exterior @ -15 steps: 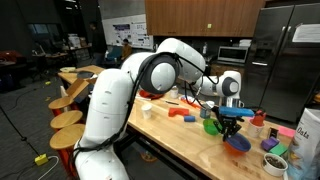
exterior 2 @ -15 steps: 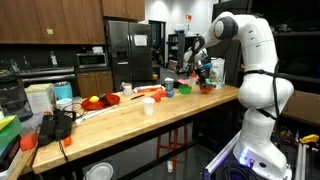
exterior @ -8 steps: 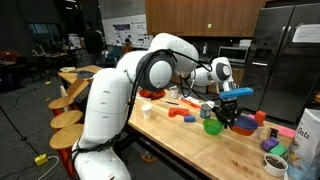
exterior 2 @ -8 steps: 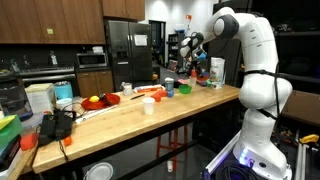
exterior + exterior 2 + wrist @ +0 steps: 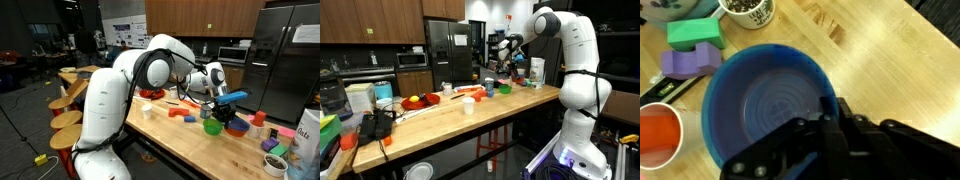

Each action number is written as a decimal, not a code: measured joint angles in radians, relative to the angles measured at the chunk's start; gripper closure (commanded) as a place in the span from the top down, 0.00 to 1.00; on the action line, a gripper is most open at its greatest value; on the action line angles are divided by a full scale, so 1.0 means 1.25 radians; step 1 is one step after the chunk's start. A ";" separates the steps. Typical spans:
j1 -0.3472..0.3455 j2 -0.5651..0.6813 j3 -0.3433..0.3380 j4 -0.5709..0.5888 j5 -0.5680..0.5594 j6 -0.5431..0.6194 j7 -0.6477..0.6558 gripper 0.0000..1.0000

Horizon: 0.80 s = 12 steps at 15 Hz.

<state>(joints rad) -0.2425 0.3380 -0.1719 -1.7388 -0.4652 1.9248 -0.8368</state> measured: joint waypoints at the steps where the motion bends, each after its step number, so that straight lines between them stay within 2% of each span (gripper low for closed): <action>1: 0.000 -0.008 0.000 -0.022 0.000 0.009 -0.002 0.02; 8: -0.003 -0.126 -0.009 -0.167 -0.008 0.056 0.000 0.02; 12: 0.001 -0.181 -0.009 -0.221 -0.056 0.101 -0.026 0.02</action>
<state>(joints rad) -0.2410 0.1117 -0.1829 -2.0154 -0.5352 2.0512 -0.8688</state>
